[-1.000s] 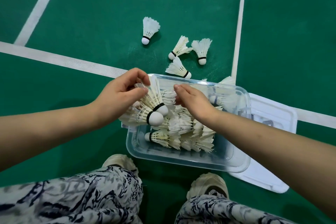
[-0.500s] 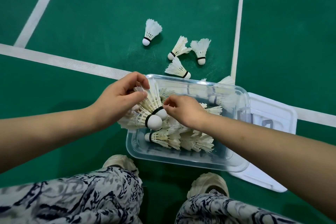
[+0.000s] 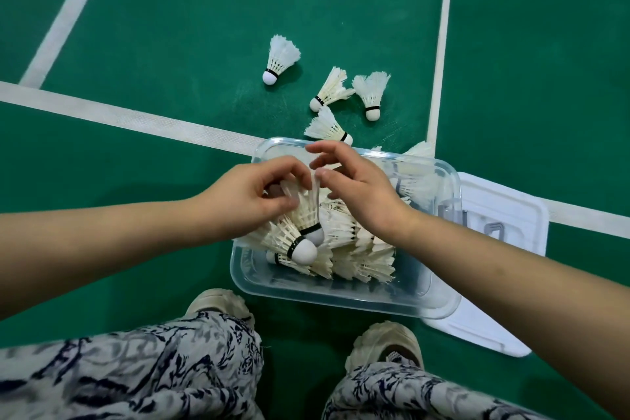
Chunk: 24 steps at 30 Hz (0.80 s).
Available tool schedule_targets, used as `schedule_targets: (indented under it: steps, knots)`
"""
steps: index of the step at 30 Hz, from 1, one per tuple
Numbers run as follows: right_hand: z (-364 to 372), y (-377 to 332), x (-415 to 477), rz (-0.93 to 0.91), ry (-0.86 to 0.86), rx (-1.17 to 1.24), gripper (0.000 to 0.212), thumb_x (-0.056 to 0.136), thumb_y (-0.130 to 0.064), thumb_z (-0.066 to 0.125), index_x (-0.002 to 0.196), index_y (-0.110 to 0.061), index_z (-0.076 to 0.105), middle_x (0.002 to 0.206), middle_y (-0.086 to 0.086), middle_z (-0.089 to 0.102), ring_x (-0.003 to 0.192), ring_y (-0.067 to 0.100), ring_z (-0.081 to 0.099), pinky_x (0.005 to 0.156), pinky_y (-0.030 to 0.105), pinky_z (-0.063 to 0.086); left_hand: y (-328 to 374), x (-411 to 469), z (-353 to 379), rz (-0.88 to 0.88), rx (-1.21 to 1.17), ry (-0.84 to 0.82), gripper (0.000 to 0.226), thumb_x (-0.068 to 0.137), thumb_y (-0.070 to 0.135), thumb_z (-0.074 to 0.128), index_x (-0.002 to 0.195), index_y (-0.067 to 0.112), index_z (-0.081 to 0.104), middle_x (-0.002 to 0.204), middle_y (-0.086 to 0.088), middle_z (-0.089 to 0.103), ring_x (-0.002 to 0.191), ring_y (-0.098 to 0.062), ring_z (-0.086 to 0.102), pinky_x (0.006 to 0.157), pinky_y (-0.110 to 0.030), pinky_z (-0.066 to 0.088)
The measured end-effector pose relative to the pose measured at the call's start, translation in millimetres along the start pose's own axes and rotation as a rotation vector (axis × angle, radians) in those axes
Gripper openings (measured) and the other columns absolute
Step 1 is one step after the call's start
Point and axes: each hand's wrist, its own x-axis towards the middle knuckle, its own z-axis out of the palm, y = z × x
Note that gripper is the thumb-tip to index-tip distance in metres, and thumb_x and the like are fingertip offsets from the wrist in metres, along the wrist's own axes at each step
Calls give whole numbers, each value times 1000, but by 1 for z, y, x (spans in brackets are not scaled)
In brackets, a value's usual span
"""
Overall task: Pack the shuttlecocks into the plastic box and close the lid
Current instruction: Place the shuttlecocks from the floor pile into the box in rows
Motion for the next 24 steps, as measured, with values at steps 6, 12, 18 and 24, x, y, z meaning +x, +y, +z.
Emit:
schedule_targets:
  steps: [6, 12, 18, 24]
  knots:
    - [-12, 11, -12, -42, -77, -129, 6, 89, -19, 61, 87, -24, 62, 95, -8, 58, 96, 12, 54, 87, 28, 43, -1, 3, 3, 34, 209, -45, 43, 78, 6, 68, 86, 41, 45, 91, 16, 55, 85, 2, 54, 68, -3, 40]
    - [-19, 22, -25, -56, 68, -156, 18, 85, -22, 64, 71, -32, 59, 73, -16, 56, 67, -3, 49, 64, 12, 37, 3, 8, 6, 102, 282, 70, 52, 80, 2, 63, 92, 45, 37, 104, 15, 44, 90, 6, 55, 67, -3, 42]
    - [-22, 31, -32, -32, 271, -199, 11, 88, -21, 61, 78, -25, 59, 69, -17, 54, 64, -2, 48, 60, 12, 37, 4, 7, 3, 102, 297, 114, 50, 81, 2, 61, 90, 46, 39, 102, 25, 40, 94, 4, 55, 69, -14, 44]
    - [-20, 37, -33, 181, 397, -38, 24, 92, -22, 53, 70, -29, 54, 64, -7, 57, 67, 14, 60, 72, 36, 50, -1, 4, 3, 94, 276, 133, 46, 82, 3, 60, 88, 45, 42, 102, 21, 43, 91, 3, 55, 68, -15, 44]
